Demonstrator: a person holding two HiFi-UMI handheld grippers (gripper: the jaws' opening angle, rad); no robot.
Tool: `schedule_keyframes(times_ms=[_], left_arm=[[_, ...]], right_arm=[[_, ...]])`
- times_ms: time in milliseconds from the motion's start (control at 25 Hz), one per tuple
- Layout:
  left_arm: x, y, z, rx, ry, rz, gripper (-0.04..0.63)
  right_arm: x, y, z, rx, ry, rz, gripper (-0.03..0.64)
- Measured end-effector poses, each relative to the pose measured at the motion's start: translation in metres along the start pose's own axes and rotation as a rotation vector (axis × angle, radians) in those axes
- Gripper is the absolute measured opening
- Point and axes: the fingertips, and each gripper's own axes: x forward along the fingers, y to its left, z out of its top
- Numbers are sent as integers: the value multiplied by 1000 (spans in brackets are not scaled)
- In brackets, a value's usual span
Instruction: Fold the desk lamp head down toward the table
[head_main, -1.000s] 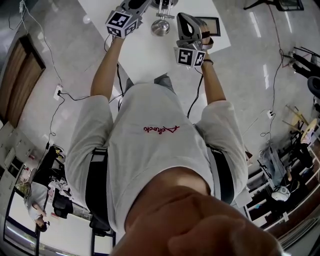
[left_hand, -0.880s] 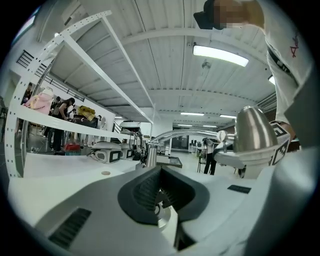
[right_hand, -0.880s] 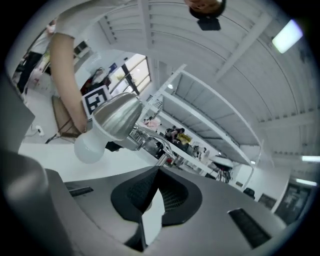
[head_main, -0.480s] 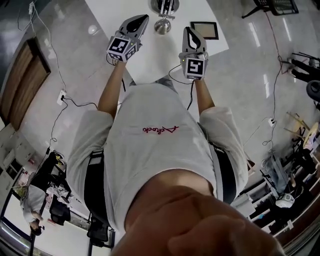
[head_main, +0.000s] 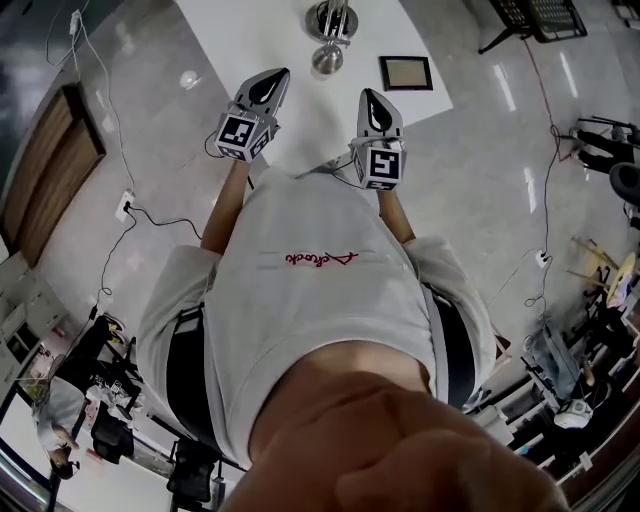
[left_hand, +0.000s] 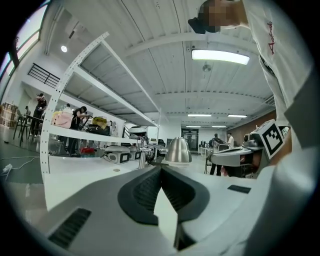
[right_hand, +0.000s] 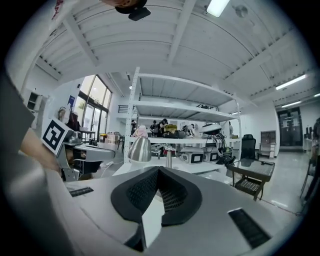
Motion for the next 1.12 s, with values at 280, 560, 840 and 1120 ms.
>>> schedule_keyframes(times_ms=[280, 560, 840, 1120], left_arm=[[8, 1, 8, 14, -16, 1, 28], [13, 1, 6, 11, -10, -4, 28], [14, 1, 3, 19, -3, 1, 28], [15, -1, 1, 14, -1, -3, 28]], right_arm=[[7, -8, -3, 5, 13, -16, 18], [10, -11, -3, 0, 13, -32, 18], [10, -9, -4, -11, 15, -28, 18], [12, -7, -3, -16, 9, -21, 18]])
